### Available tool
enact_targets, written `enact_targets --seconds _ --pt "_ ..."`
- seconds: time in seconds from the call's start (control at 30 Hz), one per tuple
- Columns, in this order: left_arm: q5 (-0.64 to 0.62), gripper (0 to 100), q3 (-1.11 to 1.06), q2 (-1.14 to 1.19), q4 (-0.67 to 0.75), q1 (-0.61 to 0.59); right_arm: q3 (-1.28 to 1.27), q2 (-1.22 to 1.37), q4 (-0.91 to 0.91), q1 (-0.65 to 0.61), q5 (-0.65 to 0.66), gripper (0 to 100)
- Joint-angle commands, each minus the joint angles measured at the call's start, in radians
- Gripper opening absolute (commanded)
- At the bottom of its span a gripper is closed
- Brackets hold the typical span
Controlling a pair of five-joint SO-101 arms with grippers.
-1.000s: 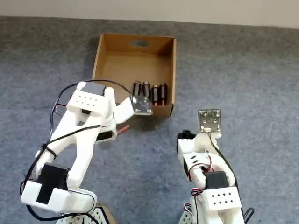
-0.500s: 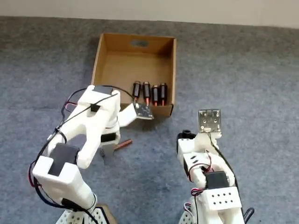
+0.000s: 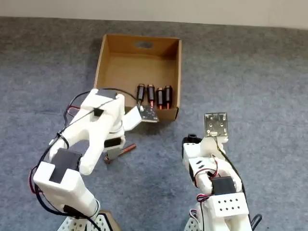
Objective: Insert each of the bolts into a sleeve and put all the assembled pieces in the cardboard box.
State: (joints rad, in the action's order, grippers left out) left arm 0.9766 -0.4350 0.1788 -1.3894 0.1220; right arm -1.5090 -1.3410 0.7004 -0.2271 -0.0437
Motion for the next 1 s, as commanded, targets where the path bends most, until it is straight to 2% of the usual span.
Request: enact_targets --seconds 0.0,0.23,0.37,0.47,0.57,0.73,0.87,0.97 --pt "-0.006 11 -0.030 -0.004 0.075 -0.002 0.007 -0.015 -0.016 -0.001 -0.005 0.5" --pt "-0.028 10 -0.056 -0.002 0.130 -0.001 0.007 -0.015 -0.016 -0.001 -0.005 0.5" --pt "-0.149 10 -0.024 -0.012 0.235 -0.005 0.007 -0.015 -0.016 -0.001 -0.005 0.5" --pt "-0.315 4 0.008 -0.012 0.327 -0.001 0.007 -0.015 -0.016 -0.001 -0.005 0.5" --pt "-0.443 1 0.018 -0.012 0.348 0.019 0.007 -0.015 -0.016 -0.001 -0.005 0.5" --pt "-0.517 4 0.008 -0.012 0.347 0.050 0.007 -0.015 -0.016 -0.001 -0.005 0.5" --pt "-0.479 6 0.016 -0.016 0.305 0.056 0.007 -0.015 -0.016 -0.001 -0.005 0.5" --pt "-0.322 3 0.005 -0.065 0.209 0.087 0.008 -0.015 -0.016 -0.001 -0.005 0.5"
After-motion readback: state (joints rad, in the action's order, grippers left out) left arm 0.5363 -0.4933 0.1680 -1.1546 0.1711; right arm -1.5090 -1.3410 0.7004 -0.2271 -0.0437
